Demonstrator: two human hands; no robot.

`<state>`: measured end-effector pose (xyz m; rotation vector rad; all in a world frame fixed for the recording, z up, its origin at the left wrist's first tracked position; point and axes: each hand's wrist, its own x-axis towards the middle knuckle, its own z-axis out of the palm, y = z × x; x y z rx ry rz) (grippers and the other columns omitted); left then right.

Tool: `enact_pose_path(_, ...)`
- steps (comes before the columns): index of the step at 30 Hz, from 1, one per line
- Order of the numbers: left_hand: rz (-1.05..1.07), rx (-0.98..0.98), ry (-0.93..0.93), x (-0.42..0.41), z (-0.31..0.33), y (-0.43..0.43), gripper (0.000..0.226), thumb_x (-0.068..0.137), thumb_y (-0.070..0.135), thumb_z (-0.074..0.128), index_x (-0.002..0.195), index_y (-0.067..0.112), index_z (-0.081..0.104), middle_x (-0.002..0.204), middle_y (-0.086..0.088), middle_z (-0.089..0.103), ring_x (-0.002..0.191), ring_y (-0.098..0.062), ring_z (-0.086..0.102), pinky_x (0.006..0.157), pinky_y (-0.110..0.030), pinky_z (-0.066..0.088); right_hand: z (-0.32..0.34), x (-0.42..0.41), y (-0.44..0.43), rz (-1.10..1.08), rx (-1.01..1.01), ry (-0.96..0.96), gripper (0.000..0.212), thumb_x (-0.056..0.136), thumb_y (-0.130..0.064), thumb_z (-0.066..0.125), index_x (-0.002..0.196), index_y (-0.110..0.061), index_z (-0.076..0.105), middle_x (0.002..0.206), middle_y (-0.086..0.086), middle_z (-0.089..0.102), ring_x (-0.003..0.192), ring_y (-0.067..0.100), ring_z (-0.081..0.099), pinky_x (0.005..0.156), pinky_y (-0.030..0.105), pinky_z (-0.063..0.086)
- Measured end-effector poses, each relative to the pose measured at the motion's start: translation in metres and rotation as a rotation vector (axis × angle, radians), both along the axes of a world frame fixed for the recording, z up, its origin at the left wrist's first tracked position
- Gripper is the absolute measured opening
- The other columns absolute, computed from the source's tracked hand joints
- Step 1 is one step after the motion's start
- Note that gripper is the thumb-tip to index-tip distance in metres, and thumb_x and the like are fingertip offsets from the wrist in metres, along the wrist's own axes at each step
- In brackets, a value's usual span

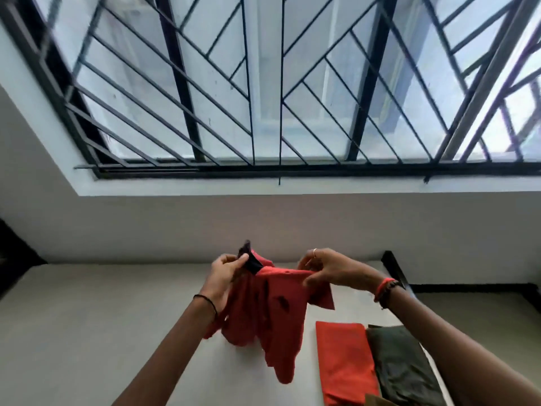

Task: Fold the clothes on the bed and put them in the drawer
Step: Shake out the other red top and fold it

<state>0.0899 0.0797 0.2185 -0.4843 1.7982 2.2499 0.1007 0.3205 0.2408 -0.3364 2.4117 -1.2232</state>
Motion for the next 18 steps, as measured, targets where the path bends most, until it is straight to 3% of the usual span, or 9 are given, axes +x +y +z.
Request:
enact_pose_path(4,0.041,0.068,0.088,-0.001,0.067,0.005,0.020,0.085,0.001,0.065,0.091,0.011,0.049,0.072,-0.008,0.061,0.044,-0.006,0.058,0.042,-0.016,0.046,0.050,0.016,0.019,0.015,0.032,0.117,0.018,0.082,0.001,0.066,0.094,-0.012,0.063,0.082,-0.003,0.062,0.072,0.001,0.054,0.070,0.018,0.045)
enact_pose_path(7,0.019,0.146,0.138,0.000,0.116,0.003,0.032,0.084,-0.003,0.064,0.106,0.012,0.046,0.081,-0.009,0.061,0.049,-0.007,0.061,0.045,-0.016,0.050,0.088,0.025,0.031,-0.095,-0.144,0.180,0.007,0.091,-0.008,0.060,0.089,-0.009,0.066,0.077,-0.005,0.060,0.072,0.002,0.052,0.070,0.019,0.043)
enact_pose_path(12,-0.130,0.199,0.204,0.002,0.173,0.008,0.020,0.089,0.006,0.059,0.109,0.009,0.056,0.078,-0.004,0.069,0.059,-0.007,0.065,0.059,-0.016,0.054,0.144,0.036,0.029,-0.292,-0.398,0.247,0.021,0.097,-0.017,0.050,0.099,0.002,0.060,0.081,0.009,0.056,0.072,0.018,0.051,0.059,0.022,0.043)
enact_pose_path(15,-0.192,0.230,0.234,0.007,0.195,0.015,0.031,0.090,0.011,0.060,0.120,0.007,0.054,0.089,-0.006,0.068,0.063,-0.010,0.066,0.062,-0.019,0.057,0.185,0.039,0.020,-0.474,-0.567,0.351,0.017,0.098,-0.011,0.045,0.087,-0.009,0.058,0.071,0.003,0.050,0.063,0.012,0.045,0.051,0.018,0.038)
enact_pose_path(18,-0.308,0.197,0.253,0.017,0.202,0.027,0.039,0.090,0.007,0.059,0.127,0.007,0.045,0.106,-0.014,0.066,0.071,-0.015,0.070,0.061,-0.023,0.058,0.222,0.044,0.014,-0.556,-0.567,0.525,0.026,0.098,-0.011,0.043,0.074,-0.013,0.053,0.061,0.000,0.042,0.056,0.011,0.039,0.046,0.019,0.032)
